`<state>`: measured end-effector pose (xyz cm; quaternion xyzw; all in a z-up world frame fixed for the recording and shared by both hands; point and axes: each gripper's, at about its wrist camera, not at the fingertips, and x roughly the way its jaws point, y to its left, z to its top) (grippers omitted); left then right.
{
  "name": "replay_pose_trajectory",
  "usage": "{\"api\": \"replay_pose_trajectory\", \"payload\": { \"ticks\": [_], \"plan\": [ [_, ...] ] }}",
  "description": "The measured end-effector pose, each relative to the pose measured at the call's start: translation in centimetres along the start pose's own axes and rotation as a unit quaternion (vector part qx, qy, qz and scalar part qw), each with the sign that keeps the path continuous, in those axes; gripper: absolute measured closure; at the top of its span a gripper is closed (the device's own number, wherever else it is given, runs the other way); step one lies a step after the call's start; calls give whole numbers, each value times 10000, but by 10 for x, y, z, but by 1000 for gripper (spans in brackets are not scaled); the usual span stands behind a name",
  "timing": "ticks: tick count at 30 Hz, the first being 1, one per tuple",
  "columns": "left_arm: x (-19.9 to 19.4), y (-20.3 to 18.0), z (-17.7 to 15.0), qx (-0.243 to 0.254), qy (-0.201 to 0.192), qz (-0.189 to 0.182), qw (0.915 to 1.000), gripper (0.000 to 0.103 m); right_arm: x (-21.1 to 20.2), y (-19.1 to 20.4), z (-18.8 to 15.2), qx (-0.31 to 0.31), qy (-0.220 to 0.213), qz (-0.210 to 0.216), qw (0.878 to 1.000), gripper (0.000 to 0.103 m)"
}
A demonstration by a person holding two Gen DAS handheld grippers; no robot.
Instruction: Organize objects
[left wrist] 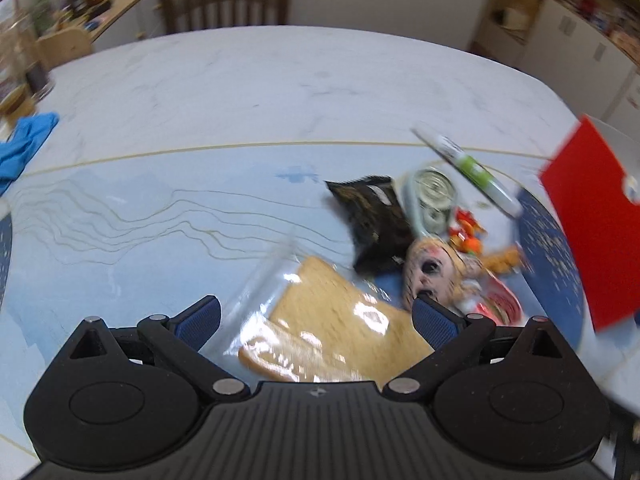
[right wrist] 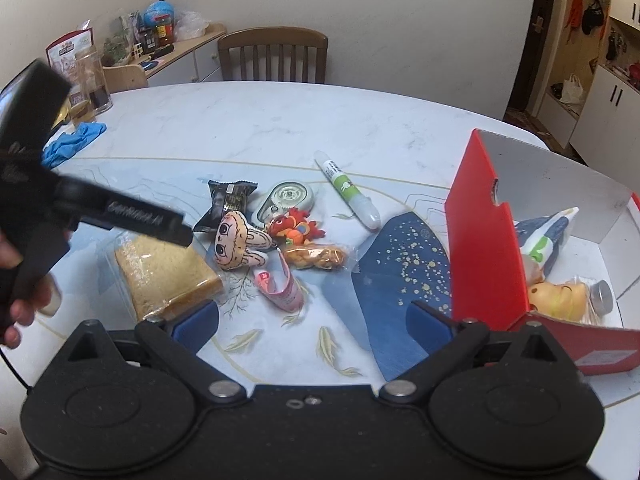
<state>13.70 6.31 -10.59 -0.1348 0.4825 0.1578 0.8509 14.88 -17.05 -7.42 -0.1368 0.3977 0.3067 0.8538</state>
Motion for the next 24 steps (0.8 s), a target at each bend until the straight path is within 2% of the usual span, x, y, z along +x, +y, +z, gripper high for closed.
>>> {"api": "replay_pose_trajectory", "payload": {
  "ticks": [5,13,18,21,24],
  "plan": [
    [13,-11,5,56,-60,405,9991,1,10,-4,3,-41,60,65,10000,3],
    [23,-23,-4,498,-43,727,9961,1,36,1,7,-244,242,182,9992,8],
    [23,-19,-13,999,-19,549,9935,1,51,7,9,-516,317,223,9979,9],
    [22,-14,-19,1422,11,410,9890,1,59,11,11,-633,358,271,9970,9],
    [19,-4,-23,1516,123,258,9880,1,65,15,13,-742,372,309,9961,9]
  ]
}}
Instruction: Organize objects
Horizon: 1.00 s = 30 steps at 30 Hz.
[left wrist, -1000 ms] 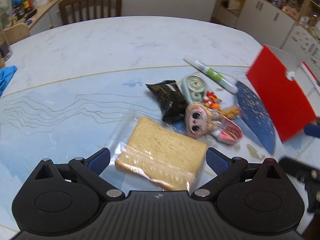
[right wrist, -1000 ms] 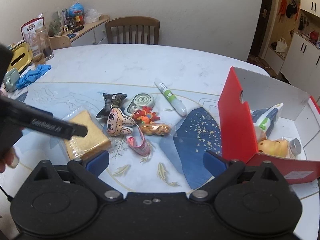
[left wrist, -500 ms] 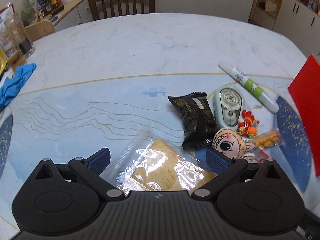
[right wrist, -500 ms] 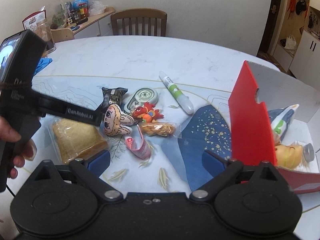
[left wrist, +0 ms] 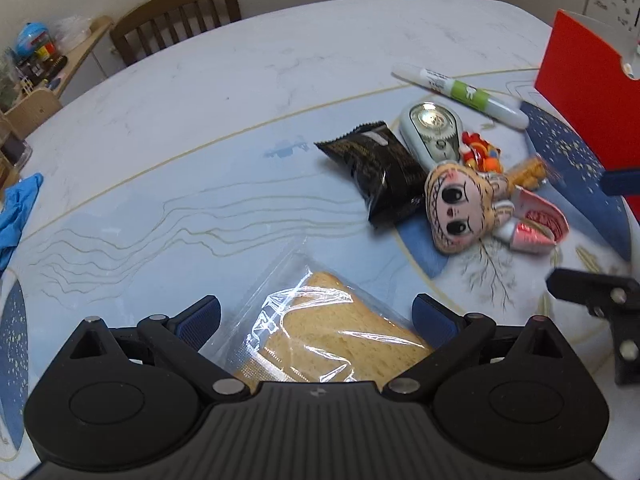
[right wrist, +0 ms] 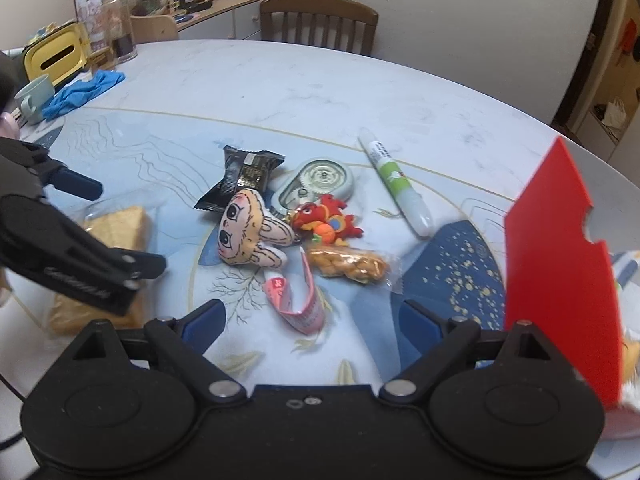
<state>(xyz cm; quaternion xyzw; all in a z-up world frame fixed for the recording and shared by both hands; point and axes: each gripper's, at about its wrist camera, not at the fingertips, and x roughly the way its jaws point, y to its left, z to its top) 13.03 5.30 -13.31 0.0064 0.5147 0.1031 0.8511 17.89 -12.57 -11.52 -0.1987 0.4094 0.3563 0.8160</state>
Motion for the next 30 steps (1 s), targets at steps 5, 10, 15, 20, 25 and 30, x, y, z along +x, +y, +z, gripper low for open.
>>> {"api": "replay_pose_trajectory", "payload": {
  "ticks": [5,10,15,20,25,30],
  "plan": [
    [-27,22,-6,-602,-178,-10,9980,1,9,6,4,-167,5,40,9999,9],
    [-41,41,-17,-1974,225,-246,9797,1,17,7,7,-226,17,110,9997,9],
    [-24,37,-26,-2642,825,-279,9605,1,23,8,8,-309,37,194,9993,9],
    [-16,25,-24,-2770,835,-175,9571,1,28,7,7,-354,103,236,9990,19],
    [-10,16,-22,-2618,834,14,9615,1,30,5,6,-361,98,249,9990,27],
    [-10,8,-23,-2352,670,160,9695,1,30,5,5,-413,80,241,9988,38]
  ]
}}
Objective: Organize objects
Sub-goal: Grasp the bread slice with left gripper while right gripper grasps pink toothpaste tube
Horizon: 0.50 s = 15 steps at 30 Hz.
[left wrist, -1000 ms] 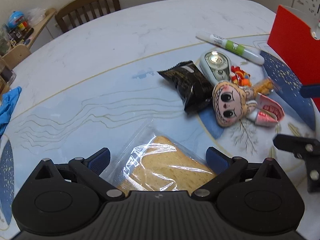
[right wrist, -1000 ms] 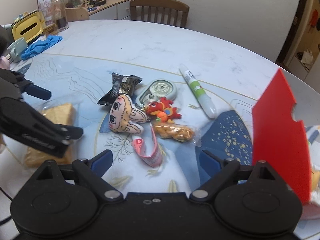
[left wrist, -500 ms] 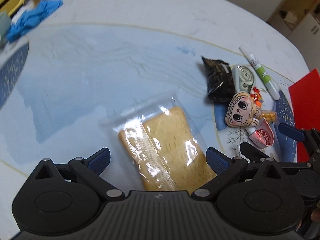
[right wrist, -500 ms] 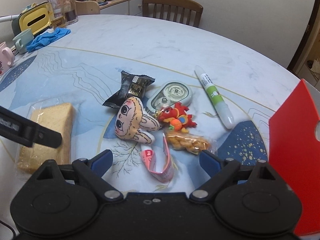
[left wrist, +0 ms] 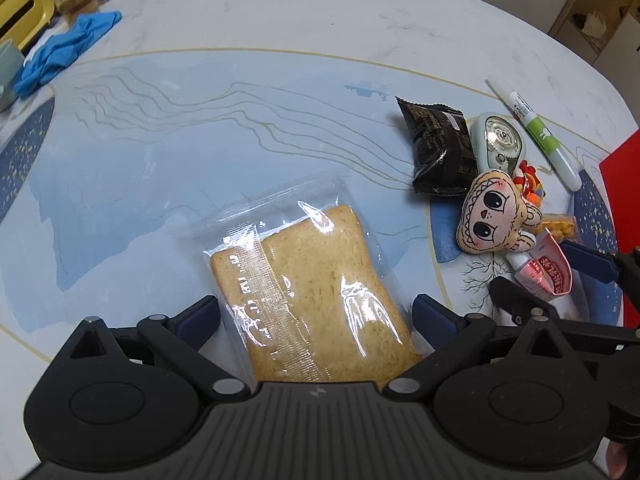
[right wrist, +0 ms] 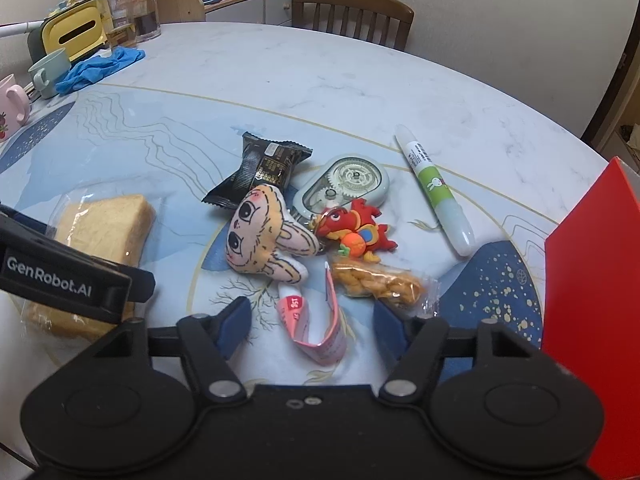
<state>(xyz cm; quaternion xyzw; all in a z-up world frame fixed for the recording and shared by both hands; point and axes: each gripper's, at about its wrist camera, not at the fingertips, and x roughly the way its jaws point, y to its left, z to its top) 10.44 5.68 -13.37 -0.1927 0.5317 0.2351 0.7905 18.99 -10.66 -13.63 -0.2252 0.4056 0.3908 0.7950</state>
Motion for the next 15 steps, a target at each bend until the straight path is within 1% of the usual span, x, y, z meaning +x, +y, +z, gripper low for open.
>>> {"api": "replay_pose_trajectory", "payload": {
  "ticks": [3,5,6,8,9,10,15],
  "plan": [
    [0,-1,-1,67,-85,-1,9999,1,-1,-1,0,21,6,45,10000,44],
    [-1,-1,-3,90,-130,0,9999,1,-2,-1,0,10,-18,43,10000,53],
    [-1,-1,-3,89,-153,-5,9998,1,-2,-1,-1,-1,-27,37,10000,55],
    [-3,-3,-4,105,-202,0,9997,5,-3,-2,-2,-2,-46,42,10000,63],
    [-2,-4,-4,119,-230,7,9997,5,-4,-3,-2,3,-53,57,10000,64],
    [-3,-5,-4,134,-251,8,9996,7,-4,-3,-3,4,-60,68,10000,68],
    [-7,-6,-5,186,-314,-14,9993,13,-10,-6,-7,11,-175,61,9998,71]
  ]
}}
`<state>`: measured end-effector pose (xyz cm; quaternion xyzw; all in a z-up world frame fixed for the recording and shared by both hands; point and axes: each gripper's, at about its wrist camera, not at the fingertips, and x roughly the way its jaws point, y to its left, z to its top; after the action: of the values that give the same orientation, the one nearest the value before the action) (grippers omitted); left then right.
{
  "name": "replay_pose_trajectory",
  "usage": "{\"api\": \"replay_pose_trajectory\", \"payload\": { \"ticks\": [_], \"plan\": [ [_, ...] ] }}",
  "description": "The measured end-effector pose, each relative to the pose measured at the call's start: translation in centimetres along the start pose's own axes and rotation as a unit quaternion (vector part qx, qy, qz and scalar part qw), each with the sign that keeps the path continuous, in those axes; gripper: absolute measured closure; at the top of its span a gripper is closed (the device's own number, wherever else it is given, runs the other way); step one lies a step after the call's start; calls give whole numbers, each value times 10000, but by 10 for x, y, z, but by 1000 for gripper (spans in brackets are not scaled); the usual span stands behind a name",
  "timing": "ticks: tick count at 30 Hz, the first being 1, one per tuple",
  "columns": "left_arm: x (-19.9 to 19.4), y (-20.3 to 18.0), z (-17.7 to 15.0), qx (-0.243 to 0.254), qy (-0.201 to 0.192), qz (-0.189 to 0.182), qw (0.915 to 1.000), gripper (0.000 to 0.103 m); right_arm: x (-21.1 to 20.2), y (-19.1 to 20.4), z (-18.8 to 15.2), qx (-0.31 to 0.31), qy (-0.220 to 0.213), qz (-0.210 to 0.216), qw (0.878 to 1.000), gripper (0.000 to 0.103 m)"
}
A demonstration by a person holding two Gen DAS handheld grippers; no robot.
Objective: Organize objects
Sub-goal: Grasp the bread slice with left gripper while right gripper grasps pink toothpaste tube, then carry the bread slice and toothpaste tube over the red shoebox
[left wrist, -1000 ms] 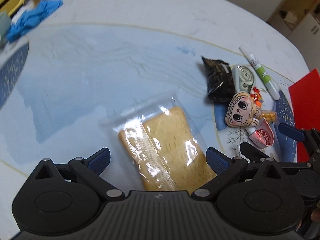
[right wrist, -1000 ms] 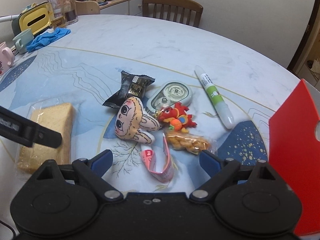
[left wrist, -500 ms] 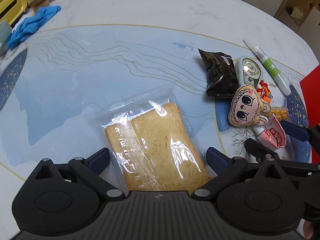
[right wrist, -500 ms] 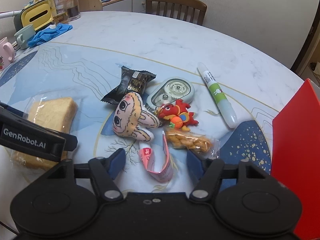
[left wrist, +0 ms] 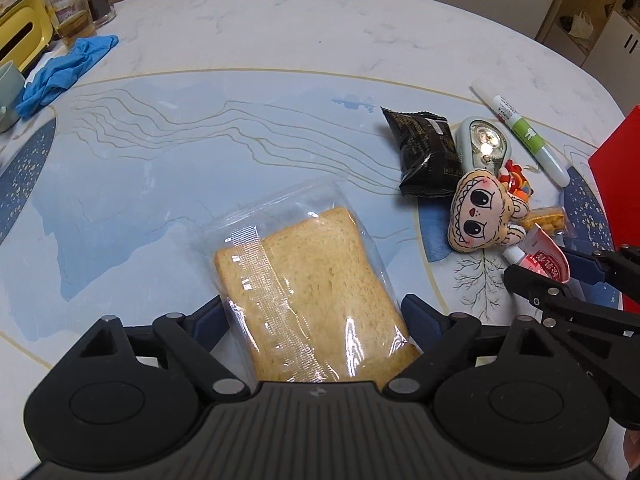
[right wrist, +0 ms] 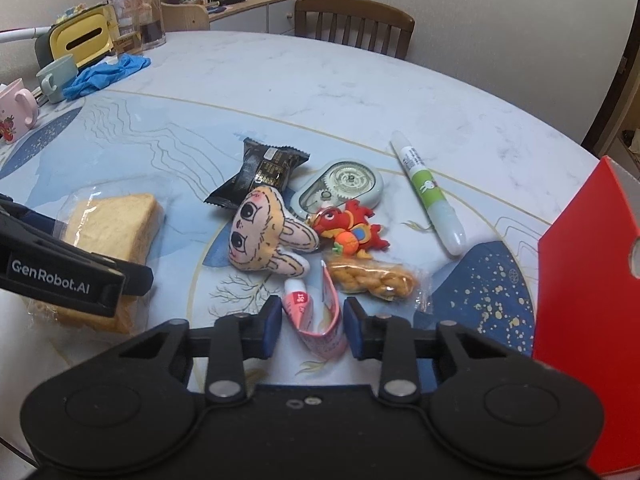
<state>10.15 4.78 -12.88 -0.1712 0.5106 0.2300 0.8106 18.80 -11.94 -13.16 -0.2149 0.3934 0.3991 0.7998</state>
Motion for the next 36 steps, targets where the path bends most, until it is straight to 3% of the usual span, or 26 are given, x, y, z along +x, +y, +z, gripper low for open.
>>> {"api": "replay_pose_trajectory", "payload": {
  "ticks": [12,24,29,36],
  "plan": [
    [-19,-15,-7,298,-136,-21,9995,18,-37,-25,-8,425,-139,151,9989,73],
    [-67,-54,6,665,-531,-476,9952,18,-98,-68,-5,949,-498,143,9941,73],
    [-83,-81,16,900,-650,-765,9909,18,-123,-96,-6,1186,-761,-1,9900,72],
    [-101,-137,32,1531,-849,-1113,9782,18,-144,-142,-18,1594,-908,-414,9822,72]
  ]
}}
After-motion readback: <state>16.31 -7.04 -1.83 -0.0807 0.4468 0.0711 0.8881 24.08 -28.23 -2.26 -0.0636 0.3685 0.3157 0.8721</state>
